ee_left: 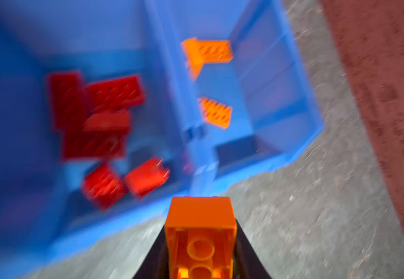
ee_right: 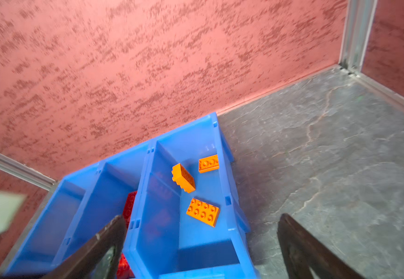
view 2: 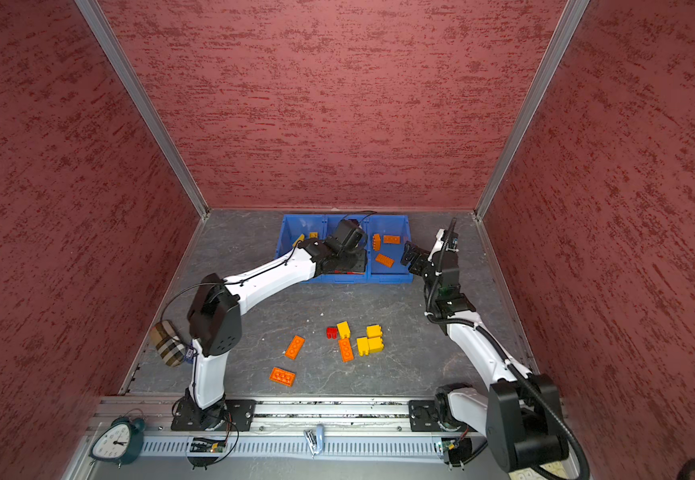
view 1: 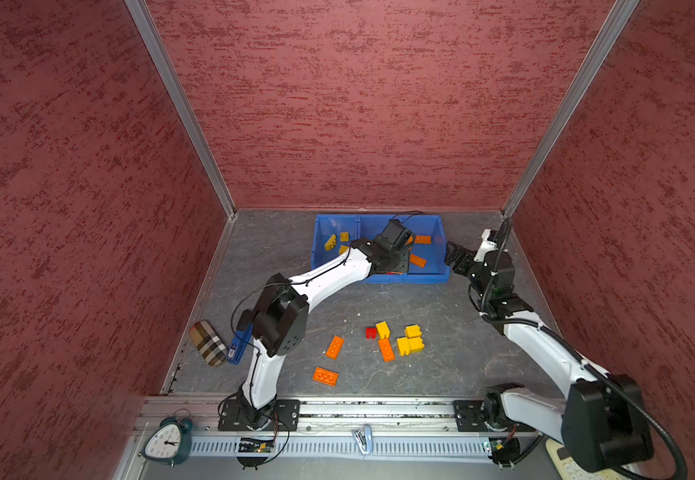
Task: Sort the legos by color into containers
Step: 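Drop the orange brick in the orange compartment while the right gripper draws back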
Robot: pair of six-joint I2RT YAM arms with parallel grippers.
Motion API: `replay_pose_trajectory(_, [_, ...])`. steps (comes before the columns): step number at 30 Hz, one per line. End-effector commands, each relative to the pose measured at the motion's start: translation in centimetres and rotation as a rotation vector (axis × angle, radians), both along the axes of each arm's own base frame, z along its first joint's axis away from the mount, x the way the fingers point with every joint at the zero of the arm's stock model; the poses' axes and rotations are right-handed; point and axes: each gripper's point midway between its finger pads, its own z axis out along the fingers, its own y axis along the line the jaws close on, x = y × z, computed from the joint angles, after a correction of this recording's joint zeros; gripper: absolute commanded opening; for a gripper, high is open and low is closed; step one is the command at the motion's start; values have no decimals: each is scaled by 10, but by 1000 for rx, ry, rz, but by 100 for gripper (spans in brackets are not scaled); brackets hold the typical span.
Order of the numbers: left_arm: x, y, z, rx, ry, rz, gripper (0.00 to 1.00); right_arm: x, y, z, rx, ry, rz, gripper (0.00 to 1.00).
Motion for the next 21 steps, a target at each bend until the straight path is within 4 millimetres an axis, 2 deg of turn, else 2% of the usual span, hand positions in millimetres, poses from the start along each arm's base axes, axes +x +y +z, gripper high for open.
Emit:
replay_pose_trajectory(1, [16,-31,9,-46,-45,-82,27,-12,-17,3,-36,6,-81,99])
replay_pose_trajectory(6, [43,-61,8,-122,-69,-102,33,-21,-22,5,-64,6,-97,99])
replay_pose_trajectory(8, [47,-71,5,-149,-58,-116,38,-21,-22,6,-69,7,-96,99])
replay_pose_trajectory(10, [48,-78,2,-164,-45,-131,49,-20,-21,6,-70,9,-92,99])
replay_pose_trajectory(12, [47,-79,3,-162,-33,-132,62,-18,-19,6,-69,11,-79,99])
replay_pose_trajectory(15, [40,-75,15,-157,-38,-147,83,-15,-13,0,-69,38,-48,99])
replay_pose_trajectory(18, [25,-70,32,-135,-55,-188,91,-13,-5,-12,-65,97,0,99])
replay_pose_trajectory(21, [7,-49,36,-86,-58,-180,94,-16,2,-25,-57,157,39,99])
